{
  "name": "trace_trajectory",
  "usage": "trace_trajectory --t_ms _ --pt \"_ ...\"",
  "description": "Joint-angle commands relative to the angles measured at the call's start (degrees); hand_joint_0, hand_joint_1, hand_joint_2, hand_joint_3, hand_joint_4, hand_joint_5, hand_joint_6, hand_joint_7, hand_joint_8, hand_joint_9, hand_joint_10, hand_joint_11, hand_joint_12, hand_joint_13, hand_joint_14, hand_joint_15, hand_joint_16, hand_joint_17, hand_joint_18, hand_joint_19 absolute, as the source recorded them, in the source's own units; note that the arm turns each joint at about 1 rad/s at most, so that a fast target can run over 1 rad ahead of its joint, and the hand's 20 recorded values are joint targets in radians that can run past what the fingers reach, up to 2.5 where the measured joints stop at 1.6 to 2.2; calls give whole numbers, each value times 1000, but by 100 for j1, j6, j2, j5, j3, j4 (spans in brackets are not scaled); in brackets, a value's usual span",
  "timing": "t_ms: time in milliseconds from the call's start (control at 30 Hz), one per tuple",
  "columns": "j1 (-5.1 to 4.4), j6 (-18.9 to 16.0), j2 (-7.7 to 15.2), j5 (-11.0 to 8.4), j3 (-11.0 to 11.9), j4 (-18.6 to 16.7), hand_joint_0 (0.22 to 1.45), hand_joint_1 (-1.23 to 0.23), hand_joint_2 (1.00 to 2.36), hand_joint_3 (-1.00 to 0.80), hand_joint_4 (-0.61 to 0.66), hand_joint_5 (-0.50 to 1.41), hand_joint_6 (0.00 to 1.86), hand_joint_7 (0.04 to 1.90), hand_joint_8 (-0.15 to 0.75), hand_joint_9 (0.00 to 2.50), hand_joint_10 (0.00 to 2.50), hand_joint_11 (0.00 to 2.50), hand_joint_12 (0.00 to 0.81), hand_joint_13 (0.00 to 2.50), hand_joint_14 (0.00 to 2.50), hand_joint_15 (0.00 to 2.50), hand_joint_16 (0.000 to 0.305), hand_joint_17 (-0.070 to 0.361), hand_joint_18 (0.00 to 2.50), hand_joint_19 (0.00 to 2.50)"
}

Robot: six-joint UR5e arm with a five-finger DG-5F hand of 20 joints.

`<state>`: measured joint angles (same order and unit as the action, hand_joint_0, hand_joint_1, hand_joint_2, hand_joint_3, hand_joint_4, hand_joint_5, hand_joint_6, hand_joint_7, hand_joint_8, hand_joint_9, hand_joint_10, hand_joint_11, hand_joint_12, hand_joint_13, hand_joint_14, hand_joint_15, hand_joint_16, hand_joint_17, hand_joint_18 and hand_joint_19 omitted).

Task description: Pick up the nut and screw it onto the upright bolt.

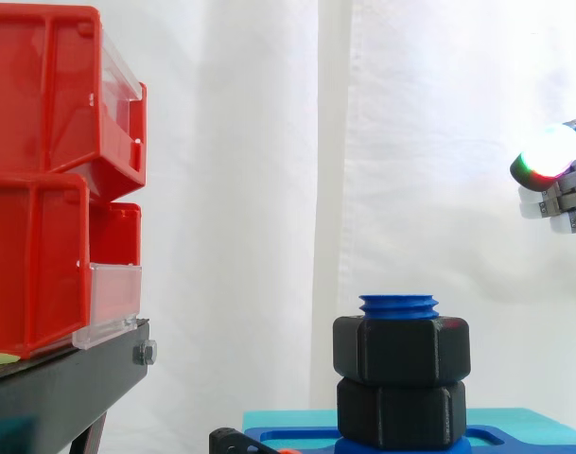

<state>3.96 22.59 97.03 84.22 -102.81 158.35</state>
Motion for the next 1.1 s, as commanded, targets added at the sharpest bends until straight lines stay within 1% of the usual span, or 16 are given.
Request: trace_trajectory --t_ms 0,100,200,300,433,533,600,700,800,900,1000,1067 --pt "0 0 0 -2 6 -6 500 -477 1000 -500 154 -239 501 629 171 9 0 0 317 0 0 0 44 98 0 0" --pt "0 0 0 -2 -3 3 500 -475 1000 -500 159 -240 502 681 169 0 0 0 315 0 0 0 43 97 0 0" --pt "0 0 0 -2 -3 -6 499 -467 1000 -500 154 -240 501 637 170 6 0 0 318 0 0 0 43 98 0 0" --pt "0 0 0 6 -3 -6 500 -462 1000 -500 157 -242 502 681 168 0 0 0 316 0 0 0 43 97 0 0" --pt "0 0 0 -2 -3 3 499 -461 1000 -500 162 -237 501 642 169 15 0 0 314 0 0 0 43 97 0 0" --pt "0 0 0 6 -3 -6 499 -461 1000 -500 152 -243 502 686 170 0 0 0 315 0 0 0 43 97 0 0" --pt "0 0 0 -2 -3 3 499 -459 1000 -500 150 -241 501 635 172 25 0 0 317 0 0 0 43 98 0 0" --pt "0 0 0 -2 6 3 498 -458 1000 -500 134 -246 502 667 170 3 0 0 316 0 0 0 43 98 0 0" --pt "0 8 0 -2 6 3 497 -456 1000 -500 144 -240 501 625 173 25 0 0 320 0 0 0 44 99 0 0" --pt "0 0 0 15 -3 3 498 -458 1000 -500 141 -241 502 670 170 13 0 0 318 0 0 0 44 99 0 0" --pt "0 0 0 -2 -3 3 498 -462 1000 -500 143 -239 501 639 172 20 0 0 318 0 0 0 44 99 0 0" --pt "0 0 0 -2 -3 3 499 -463 1000 -500 155 -237 501 663 171 15 0 0 317 0 0 0 44 100 0 0"
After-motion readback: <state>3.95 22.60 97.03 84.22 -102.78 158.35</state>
